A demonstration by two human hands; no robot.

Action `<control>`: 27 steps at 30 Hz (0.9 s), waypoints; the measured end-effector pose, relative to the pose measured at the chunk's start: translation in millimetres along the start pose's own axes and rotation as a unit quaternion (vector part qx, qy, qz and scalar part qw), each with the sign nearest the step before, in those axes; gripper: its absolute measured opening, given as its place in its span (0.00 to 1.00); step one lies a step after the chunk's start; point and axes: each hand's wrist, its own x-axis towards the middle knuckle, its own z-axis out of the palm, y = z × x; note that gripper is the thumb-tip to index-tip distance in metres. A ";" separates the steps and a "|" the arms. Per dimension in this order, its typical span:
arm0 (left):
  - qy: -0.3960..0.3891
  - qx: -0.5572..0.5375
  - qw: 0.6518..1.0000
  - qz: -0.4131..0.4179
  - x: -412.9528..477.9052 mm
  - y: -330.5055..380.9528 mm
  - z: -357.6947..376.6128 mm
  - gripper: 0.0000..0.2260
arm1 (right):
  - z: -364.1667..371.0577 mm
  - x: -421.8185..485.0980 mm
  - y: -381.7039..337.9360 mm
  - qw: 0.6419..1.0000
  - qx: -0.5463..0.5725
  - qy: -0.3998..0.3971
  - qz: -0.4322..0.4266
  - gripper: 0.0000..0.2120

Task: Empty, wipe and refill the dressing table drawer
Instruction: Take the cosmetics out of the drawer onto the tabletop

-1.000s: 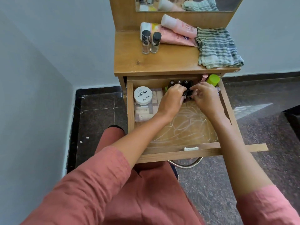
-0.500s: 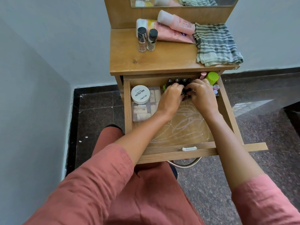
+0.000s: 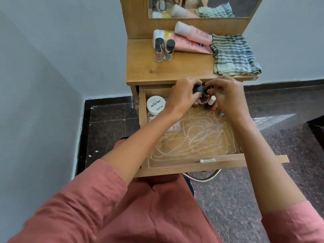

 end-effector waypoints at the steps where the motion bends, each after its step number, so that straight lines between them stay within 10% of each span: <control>1: 0.000 0.004 1.000 0.008 4.0 2.9 -5.9 0.12 | -2.4 2.8 -4.4 1.000 0.006 0.007 -0.001 0.11; 27: 0.025 0.196 0.980 0.035 93.6 -11.2 -71.6 0.13 | 21.8 114.4 -46.9 0.995 -0.064 0.040 -0.058 0.14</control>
